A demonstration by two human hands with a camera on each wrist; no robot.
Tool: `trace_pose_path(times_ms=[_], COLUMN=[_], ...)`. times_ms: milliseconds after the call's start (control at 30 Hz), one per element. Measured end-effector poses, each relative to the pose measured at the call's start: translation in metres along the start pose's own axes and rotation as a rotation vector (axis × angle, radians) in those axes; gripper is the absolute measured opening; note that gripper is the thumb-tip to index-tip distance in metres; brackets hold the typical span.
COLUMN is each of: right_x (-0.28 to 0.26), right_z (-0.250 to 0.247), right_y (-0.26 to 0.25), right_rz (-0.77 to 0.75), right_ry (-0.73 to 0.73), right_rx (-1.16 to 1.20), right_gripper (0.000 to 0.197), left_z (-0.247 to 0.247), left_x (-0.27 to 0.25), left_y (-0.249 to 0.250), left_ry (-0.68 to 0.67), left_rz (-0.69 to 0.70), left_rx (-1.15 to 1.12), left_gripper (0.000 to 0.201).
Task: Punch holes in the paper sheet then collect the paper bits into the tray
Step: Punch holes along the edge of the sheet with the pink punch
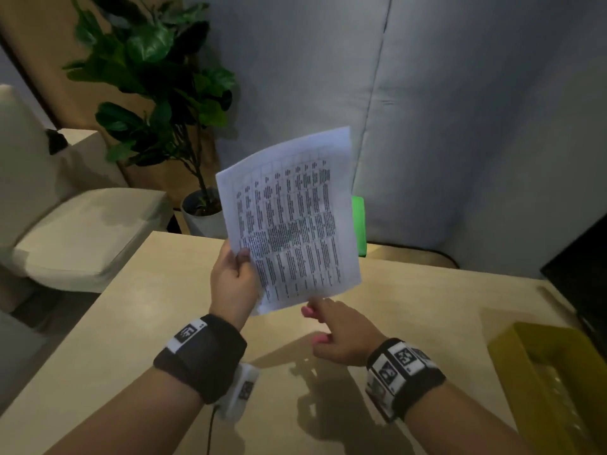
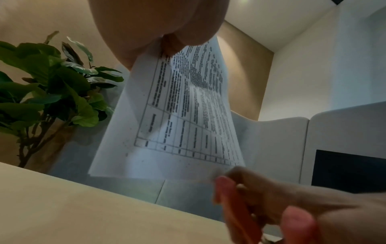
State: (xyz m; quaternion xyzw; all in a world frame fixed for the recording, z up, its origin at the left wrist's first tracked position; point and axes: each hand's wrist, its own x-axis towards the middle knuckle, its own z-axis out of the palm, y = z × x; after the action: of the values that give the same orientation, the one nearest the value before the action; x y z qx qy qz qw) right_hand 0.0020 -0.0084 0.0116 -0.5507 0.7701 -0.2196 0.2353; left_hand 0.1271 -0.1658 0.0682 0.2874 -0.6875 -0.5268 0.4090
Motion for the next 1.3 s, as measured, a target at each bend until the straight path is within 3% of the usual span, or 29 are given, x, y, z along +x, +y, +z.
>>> trace_pose_path(times_ms=[200, 367, 467, 667, 733, 800, 900, 1000, 1067, 1133, 1233, 1300], right_x=[-0.060, -0.088, -0.100, -0.129, -0.137, -0.143, -0.150, -0.151, -0.150, -0.148, -0.145, -0.143], right_z=[-0.060, -0.102, -0.121, -0.142, -0.140, -0.137, -0.132, -0.127, -0.124, -0.122, -0.121, -0.121], right_y=[0.036, 0.042, 0.048, 0.047, 0.052, 0.055, 0.054, 0.053, 0.052, 0.053, 0.050, 0.048], right_rz=[0.144, 0.187, 0.165, 0.137, 0.151, 0.175, 0.219, 0.257, 0.286, 0.311, 0.336, 0.349], right_ry=[0.256, 0.723, 0.857, 0.871, 0.863, 0.837, 0.790, 0.766, 0.780, 0.804, 0.838, 0.859], right_rx=[0.318, 0.454, 0.566, 0.773, 0.805, 0.850, 0.895, 0.919, 0.910, 0.898, 0.887, 0.882], right_gripper=[0.052, 0.049, 0.045, 0.042, 0.042, 0.039, 0.035, 0.031, 0.031, 0.030, 0.030, 0.031], left_z=[0.031, 0.059, 0.074, 0.089, 0.087, 0.086, 0.083, 0.084, 0.085, 0.085, 0.085, 0.086], left_x=[-0.017, -0.048, -0.071, -0.108, -0.117, -0.126, -0.136, -0.142, -0.143, -0.143, -0.139, -0.134], left_y=[0.000, 0.016, 0.025, 0.027, 0.025, 0.024, 0.025, 0.027, 0.027, 0.030, 0.036, 0.039], left_ry=[-0.044, -0.135, -0.195, -0.271, -0.300, -0.284, -0.277, -0.287, -0.301, -0.296, -0.270, -0.248], left_rz=[-0.008, -0.095, -0.104, -0.108, -0.079, -0.060, -0.068, -0.177, -0.222, -0.233, -0.196, -0.121], left_rx=[0.061, -0.020, -0.027, -0.074, -0.070, -0.030, -0.020, -0.059, -0.049, -0.027, -0.056, -0.028], left_gripper=[0.031, 0.028, 0.022, 0.016, 0.051, 0.068, 0.053, 0.014, 0.025, 0.023, 0.010, 0.020])
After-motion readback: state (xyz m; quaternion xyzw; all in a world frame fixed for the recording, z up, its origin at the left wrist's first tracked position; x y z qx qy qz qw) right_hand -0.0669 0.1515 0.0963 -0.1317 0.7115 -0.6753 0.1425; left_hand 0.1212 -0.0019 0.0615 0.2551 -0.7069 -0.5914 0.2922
